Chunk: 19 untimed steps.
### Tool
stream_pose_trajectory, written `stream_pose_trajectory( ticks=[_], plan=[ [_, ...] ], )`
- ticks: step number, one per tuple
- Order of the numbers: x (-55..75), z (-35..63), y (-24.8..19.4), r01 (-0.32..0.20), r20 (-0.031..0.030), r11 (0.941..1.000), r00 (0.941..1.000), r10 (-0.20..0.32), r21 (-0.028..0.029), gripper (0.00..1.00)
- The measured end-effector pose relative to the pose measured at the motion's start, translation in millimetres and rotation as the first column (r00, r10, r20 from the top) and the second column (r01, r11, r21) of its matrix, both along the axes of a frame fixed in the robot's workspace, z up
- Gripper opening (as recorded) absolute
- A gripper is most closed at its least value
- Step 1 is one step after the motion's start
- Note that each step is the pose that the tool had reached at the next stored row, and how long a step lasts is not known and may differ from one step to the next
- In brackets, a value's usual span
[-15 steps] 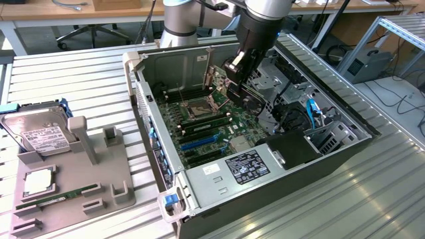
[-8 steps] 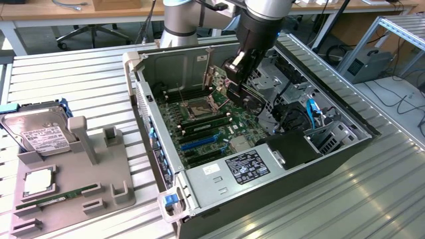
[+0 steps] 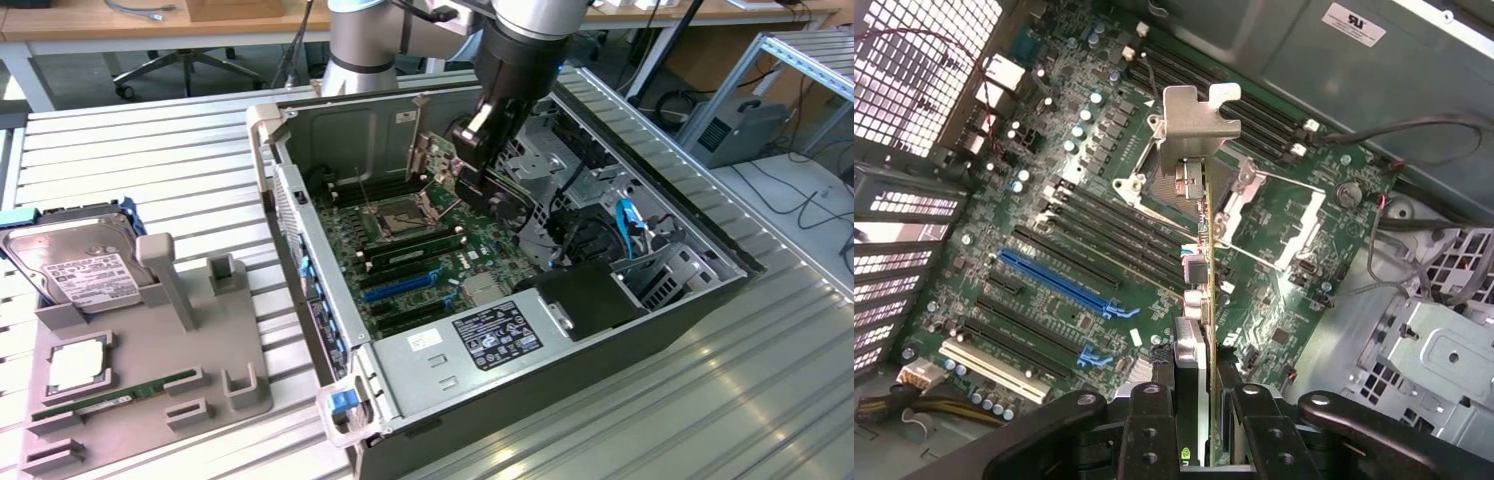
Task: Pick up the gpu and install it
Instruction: 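Insert the gpu into the slot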
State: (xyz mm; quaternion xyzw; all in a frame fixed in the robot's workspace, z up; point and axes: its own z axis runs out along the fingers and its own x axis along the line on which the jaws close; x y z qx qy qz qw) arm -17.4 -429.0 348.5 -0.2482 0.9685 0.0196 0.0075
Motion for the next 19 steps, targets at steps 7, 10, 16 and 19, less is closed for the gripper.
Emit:
stream_pose_trajectory(
  ticks=[7,10,16,19],
  plan=[
    [0.0,0.0,0.0,-0.014,0.0000,0.9999,0.9999,0.014,0.0000,0.27],
    [0.0,0.0,0.0,-0.020,0.0000,0.9998,0.9998,0.020,0.0000,0.27],
    [0.0,0.0,0.0,-0.033,0.0000,0.9994,0.9994,0.033,0.0000,0.27],
    [0.0,0.0,0.0,-0.039,0.0000,0.9992,0.9992,0.039,-0.0001,0.27]
  ],
)
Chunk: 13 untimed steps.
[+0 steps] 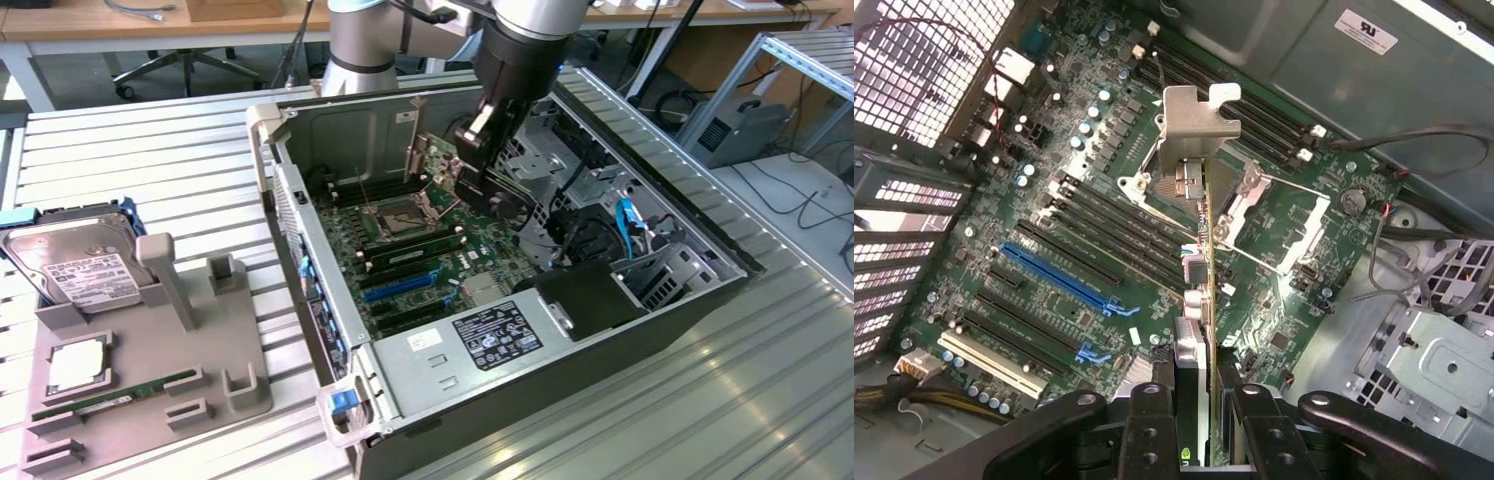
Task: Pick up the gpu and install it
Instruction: 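Insert the gpu into the slot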
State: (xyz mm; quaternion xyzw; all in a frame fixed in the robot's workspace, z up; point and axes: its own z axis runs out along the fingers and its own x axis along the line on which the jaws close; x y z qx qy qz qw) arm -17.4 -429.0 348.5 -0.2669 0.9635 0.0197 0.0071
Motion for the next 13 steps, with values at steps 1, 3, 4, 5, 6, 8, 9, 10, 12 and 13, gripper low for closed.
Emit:
stream_pose_trajectory(
  ticks=[1,3,4,5,6,8,9,10,12,13],
  plan=[
    [0.0,0.0,0.0,-0.003,0.0000,1.0000,1.0000,0.003,0.0001,0.27],
    [0.0,-0.1,0.0,-0.007,0.0001,1.0000,1.0000,0.007,0.0003,0.27],
    [0.0,-0.1,0.0,-0.010,0.0001,0.9999,0.9999,0.010,0.0003,0.27],
    [0.0,-0.1,0.0,-0.013,0.0001,0.9999,0.9999,0.013,0.0002,0.27],
    [0.0,0.0,0.0,-0.015,0.0000,0.9999,0.9999,0.015,0.0001,0.27],
    [0.0,0.0,0.0,-0.019,0.0000,0.9998,0.9998,0.019,0.0001,0.27],
    [0.0,0.0,0.0,-0.021,0.0000,0.9998,0.9998,0.021,0.0000,0.27],
    [0.0,0.0,0.0,-0.022,0.0000,0.9997,0.9997,0.022,0.0000,0.27],
    [0.0,0.0,0.0,-0.026,0.0000,0.9996,0.9996,0.026,0.0001,0.27],
    [0.0,0.0,0.0,-0.029,0.0000,0.9996,0.9996,0.029,0.0000,0.27]
  ],
)
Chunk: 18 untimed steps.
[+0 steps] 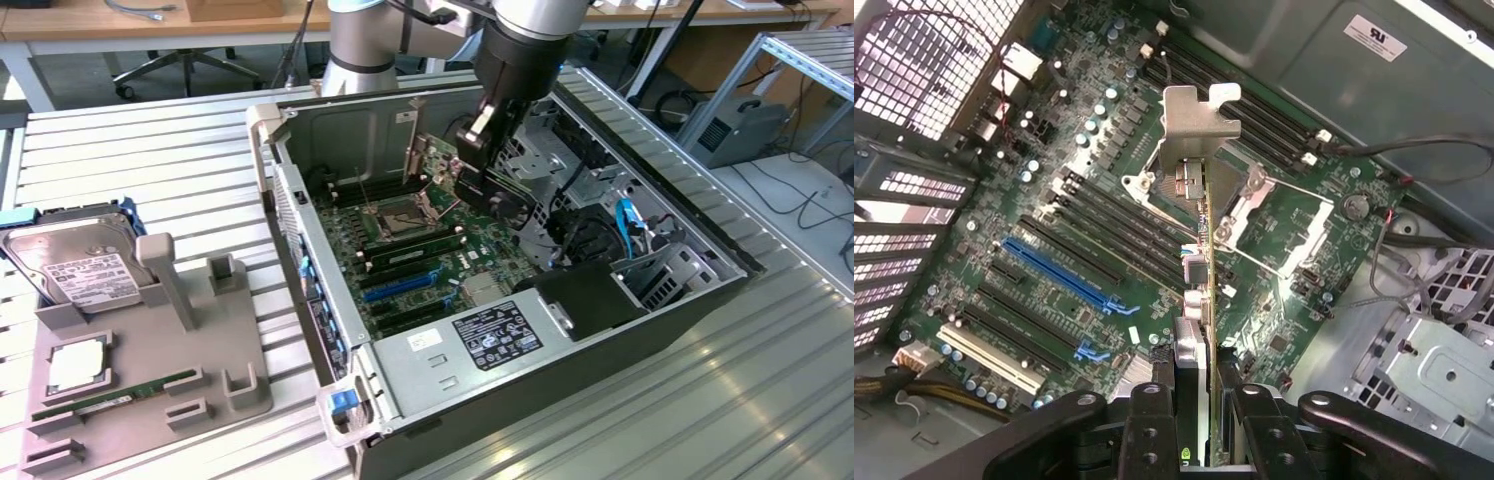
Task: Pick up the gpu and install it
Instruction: 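Insert the gpu into the slot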
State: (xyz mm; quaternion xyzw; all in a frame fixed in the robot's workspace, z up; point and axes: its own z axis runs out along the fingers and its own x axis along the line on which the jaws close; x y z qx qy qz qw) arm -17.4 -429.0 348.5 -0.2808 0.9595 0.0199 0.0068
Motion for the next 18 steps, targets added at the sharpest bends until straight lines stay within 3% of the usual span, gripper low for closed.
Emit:
stream_pose_trajectory(
  ticks=[18],
  plan=[
    [0.0,0.0,0.0,-0.032,0.0000,0.9995,0.9995,0.032,0.0000,0.27]
  ],
)
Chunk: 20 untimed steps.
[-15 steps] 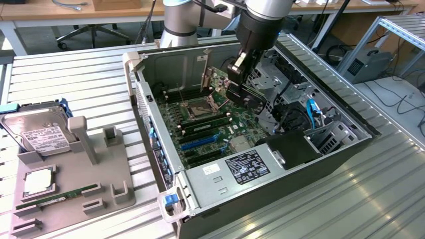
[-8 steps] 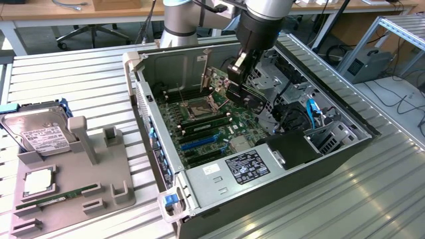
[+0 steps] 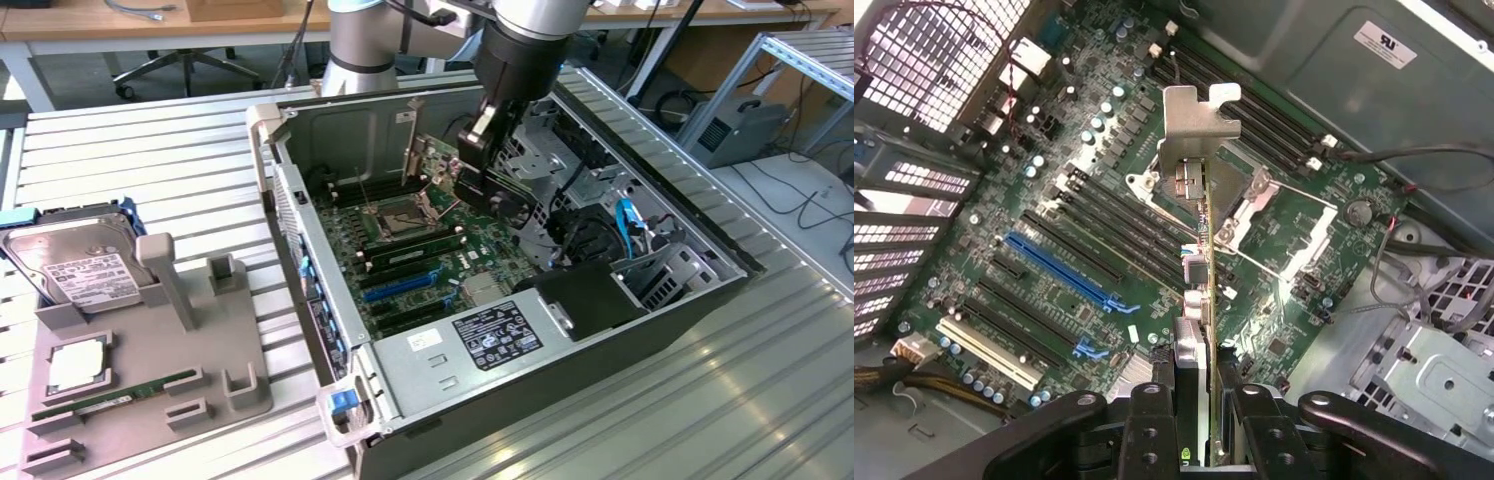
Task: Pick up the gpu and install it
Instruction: 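Insert the gpu into the slot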
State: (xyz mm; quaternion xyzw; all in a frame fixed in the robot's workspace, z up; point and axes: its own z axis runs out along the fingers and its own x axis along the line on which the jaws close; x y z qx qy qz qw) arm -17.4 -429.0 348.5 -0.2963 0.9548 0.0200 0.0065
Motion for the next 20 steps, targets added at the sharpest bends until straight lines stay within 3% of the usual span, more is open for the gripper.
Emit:
stream_pose_trajectory(
  ticks=[20],
  plan=[
    [0.0,0.0,0.0,-0.038,0.0000,0.9993,0.9993,0.038,0.0000,0.27]
  ],
)
